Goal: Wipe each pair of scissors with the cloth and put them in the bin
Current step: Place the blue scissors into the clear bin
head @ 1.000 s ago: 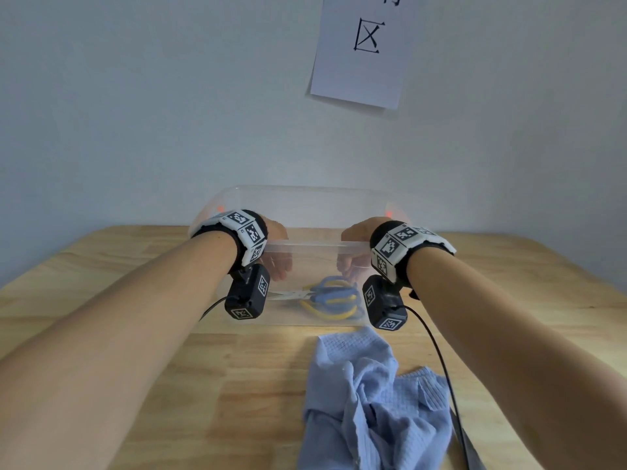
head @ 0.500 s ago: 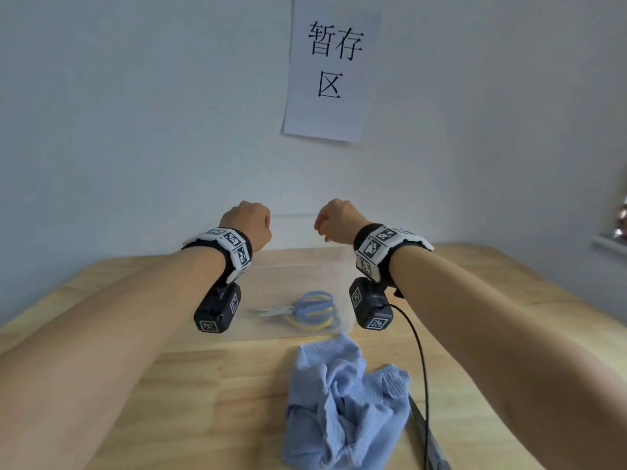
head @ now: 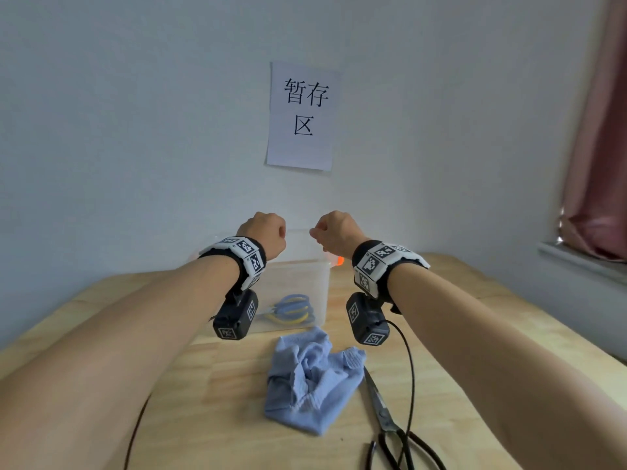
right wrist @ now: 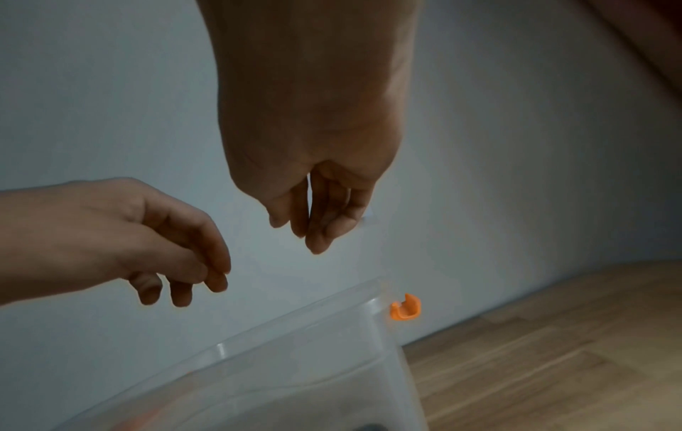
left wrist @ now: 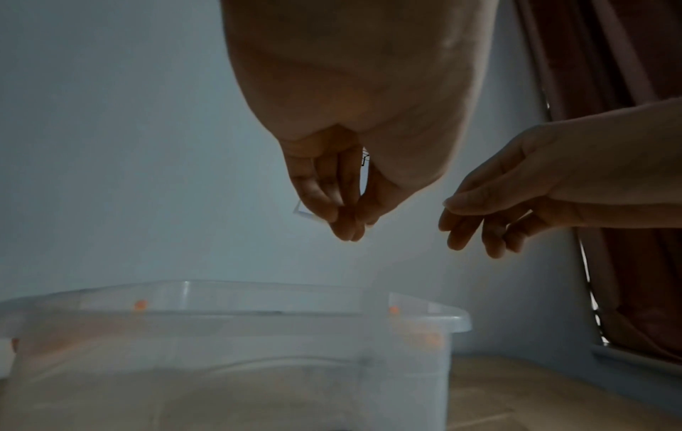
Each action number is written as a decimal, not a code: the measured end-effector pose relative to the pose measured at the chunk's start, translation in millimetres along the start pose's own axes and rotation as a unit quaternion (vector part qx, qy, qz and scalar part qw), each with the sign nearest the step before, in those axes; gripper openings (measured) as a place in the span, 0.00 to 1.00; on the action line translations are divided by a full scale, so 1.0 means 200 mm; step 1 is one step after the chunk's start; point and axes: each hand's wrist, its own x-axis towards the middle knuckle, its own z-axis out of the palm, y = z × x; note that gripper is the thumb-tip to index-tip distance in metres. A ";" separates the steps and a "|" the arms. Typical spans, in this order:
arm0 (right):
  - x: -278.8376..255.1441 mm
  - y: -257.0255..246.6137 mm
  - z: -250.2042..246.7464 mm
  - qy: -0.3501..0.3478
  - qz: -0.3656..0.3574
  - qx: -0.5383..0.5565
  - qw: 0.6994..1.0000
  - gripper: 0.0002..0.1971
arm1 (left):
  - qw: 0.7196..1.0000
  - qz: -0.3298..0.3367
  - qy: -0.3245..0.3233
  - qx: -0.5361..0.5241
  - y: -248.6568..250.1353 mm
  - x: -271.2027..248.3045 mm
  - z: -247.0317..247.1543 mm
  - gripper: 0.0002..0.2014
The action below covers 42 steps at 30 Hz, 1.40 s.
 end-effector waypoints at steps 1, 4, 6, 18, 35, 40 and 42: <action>-0.04 0.01 -0.02 -0.001 0.004 0.001 1.000 0.11 | 1.000 0.004 -0.002 -0.003 0.03 -0.03 0.00 0.14; -0.17 0.04 -0.07 -0.006 0.014 0.002 1.000 0.12 | 1.000 0.005 -0.013 -0.009 0.11 -0.12 0.01 0.14; -0.25 0.07 -0.09 -0.005 0.022 -0.004 1.000 0.12 | 1.000 0.006 -0.017 -0.014 0.15 -0.17 0.02 0.13; -0.69 0.32 -0.12 -0.014 0.093 -0.029 0.995 0.09 | 0.996 0.038 -0.071 -0.041 0.37 -0.50 0.18 0.10; -1.12 0.58 0.04 -0.172 0.242 -0.165 0.941 0.30 | 0.960 0.052 -0.268 -0.058 0.48 -0.81 0.55 0.08; -1.21 0.59 0.05 -0.203 0.256 -0.144 0.934 0.28 | 0.926 0.031 -0.372 -0.053 0.53 -0.90 0.65 0.02; -1.24 0.60 0.07 -0.216 0.253 -0.151 0.931 0.23 | 0.920 0.031 -0.389 -0.041 0.55 -0.93 0.67 0.04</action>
